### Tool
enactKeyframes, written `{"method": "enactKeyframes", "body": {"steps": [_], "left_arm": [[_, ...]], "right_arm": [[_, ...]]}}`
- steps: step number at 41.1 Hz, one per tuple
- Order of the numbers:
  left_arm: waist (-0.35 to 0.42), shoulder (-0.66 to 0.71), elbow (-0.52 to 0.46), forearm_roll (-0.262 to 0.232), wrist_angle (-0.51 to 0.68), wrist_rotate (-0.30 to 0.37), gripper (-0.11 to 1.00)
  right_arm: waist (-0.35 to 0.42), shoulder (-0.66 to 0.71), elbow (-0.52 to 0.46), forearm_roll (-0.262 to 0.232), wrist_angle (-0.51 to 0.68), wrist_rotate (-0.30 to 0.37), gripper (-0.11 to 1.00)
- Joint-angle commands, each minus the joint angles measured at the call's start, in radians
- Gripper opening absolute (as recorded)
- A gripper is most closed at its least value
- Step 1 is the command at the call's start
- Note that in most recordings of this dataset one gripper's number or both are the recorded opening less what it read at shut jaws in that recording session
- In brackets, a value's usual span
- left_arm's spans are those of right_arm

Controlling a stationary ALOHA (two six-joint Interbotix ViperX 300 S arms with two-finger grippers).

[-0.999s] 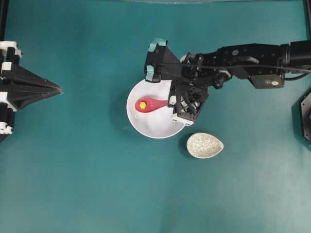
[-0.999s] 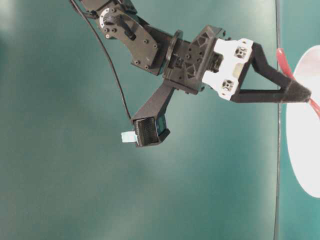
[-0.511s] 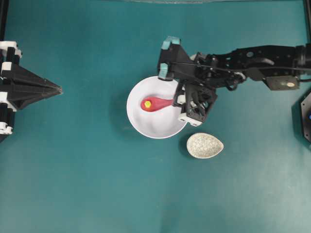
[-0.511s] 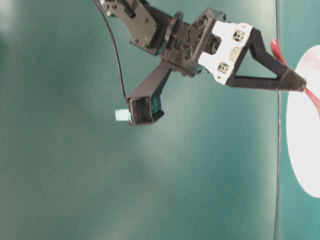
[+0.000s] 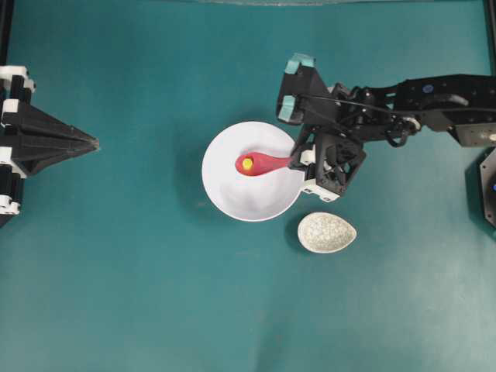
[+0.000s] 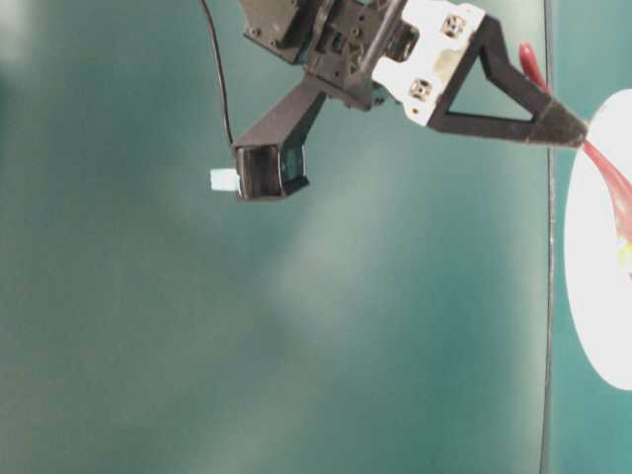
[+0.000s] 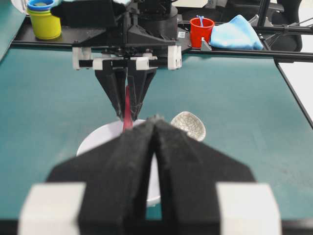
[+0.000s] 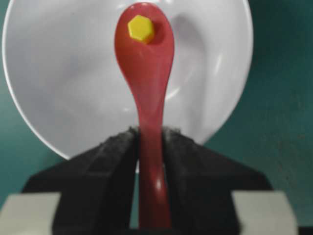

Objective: Scoop the yellow hexagonal prism block from the bowl with a spoon using the right arm.
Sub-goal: 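Raise the spoon carrying the yellow block above the bowl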

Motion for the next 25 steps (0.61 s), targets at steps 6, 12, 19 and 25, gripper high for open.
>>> {"method": "enactKeyframes", "body": {"steps": [6, 12, 19, 25], "left_arm": [[-0.002, 0.006, -0.031, 0.000, -0.005, 0.000, 0.03], [-0.002, 0.006, -0.031, 0.000, -0.006, 0.000, 0.03], [-0.002, 0.006, -0.031, 0.000, -0.008, 0.000, 0.03], [-0.002, 0.006, -0.031, 0.002, -0.008, 0.000, 0.03]], "right_arm": [[0.005, -0.061, 0.029, 0.003, -0.040, 0.012, 0.23], [0.005, -0.075, 0.044, 0.003, -0.049, 0.014, 0.23], [0.005, -0.077, 0.044, 0.003, -0.051, 0.014, 0.23], [0.005, -0.075, 0.041, 0.003, -0.057, 0.014, 0.23]]}}
